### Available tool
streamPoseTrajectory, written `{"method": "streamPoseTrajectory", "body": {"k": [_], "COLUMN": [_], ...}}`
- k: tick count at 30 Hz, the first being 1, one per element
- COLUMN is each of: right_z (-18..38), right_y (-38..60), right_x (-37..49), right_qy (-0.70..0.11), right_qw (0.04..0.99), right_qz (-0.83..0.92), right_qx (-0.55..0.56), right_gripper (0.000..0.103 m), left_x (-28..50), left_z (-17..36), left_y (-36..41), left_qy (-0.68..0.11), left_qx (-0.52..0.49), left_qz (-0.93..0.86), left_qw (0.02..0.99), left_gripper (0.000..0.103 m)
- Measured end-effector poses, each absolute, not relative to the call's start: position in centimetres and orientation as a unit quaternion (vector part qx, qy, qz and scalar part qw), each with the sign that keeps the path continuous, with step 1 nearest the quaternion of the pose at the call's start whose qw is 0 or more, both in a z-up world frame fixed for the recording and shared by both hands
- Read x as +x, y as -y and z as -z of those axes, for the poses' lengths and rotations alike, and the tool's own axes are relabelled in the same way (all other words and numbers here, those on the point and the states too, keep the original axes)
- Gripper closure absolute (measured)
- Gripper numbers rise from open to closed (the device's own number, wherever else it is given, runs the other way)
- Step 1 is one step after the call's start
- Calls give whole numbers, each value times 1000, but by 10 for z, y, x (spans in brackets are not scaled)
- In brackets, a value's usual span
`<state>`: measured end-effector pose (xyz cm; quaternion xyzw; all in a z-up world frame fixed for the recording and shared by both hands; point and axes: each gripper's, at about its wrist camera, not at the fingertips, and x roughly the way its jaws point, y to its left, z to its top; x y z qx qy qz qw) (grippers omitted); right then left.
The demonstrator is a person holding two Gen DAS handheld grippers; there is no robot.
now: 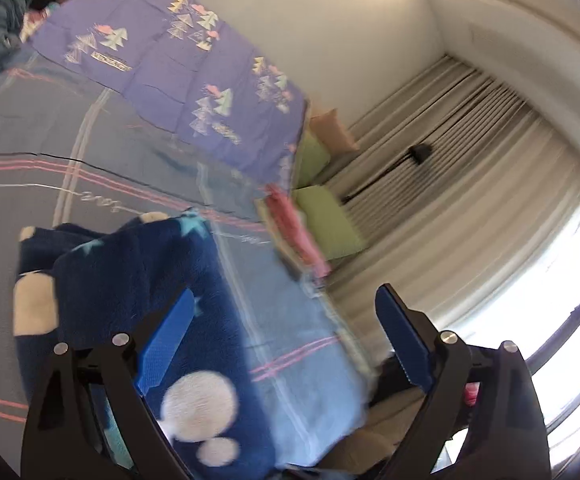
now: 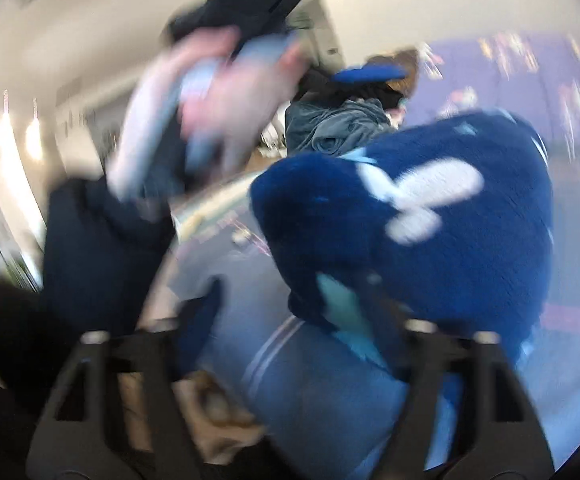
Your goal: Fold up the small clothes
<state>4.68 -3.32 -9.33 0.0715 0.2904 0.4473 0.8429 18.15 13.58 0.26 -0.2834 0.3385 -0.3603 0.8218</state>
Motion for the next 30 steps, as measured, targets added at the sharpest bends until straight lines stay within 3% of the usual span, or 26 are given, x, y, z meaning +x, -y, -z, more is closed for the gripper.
{"method": "streamPoseTrajectory", "body": {"k": [1, 2, 8, 9, 10, 14, 17, 21, 25, 30], "right_z": [89, 87, 54, 45, 39, 31, 65, 101, 98, 104], "right_y": [53, 65, 114, 114, 111, 85, 60, 44, 30, 39], "right_x": [57, 62, 101, 112, 120, 167, 200, 218, 214, 209], "right_qy": [-299, -297, -255, -254, -254, -280, -320, -318, -310, -309], "right_qw": [838, 840, 871, 871, 871, 862, 851, 874, 889, 875], "right_qz": [-439, -428, -333, -324, -316, -286, -258, -205, -203, -223], "right_qx": [126, 153, 257, 269, 277, 313, 326, 303, 267, 298], "right_gripper": [81, 84, 84, 79, 66, 54, 43, 49, 40, 38], "left_x": [181, 182, 193, 193, 191, 178, 170, 159, 127, 115], "left_z": [5, 14, 81, 90, 100, 108, 100, 88, 51, 13], "left_y": [-131, -129, -161, -165, -170, -181, -192, -215, -217, -157], "left_qy": [-345, -348, -353, -349, -338, -301, -297, -302, -227, -187], "left_qx": [-262, -251, -373, -391, -413, -436, -395, -336, -405, -397], "left_qz": [339, 328, 350, 352, 357, 363, 314, 171, 237, 317], "left_qw": [835, 842, 783, 776, 767, 767, 811, 876, 853, 841], "left_gripper": [11, 11, 11, 11, 11, 11, 11, 13, 13, 12]}}
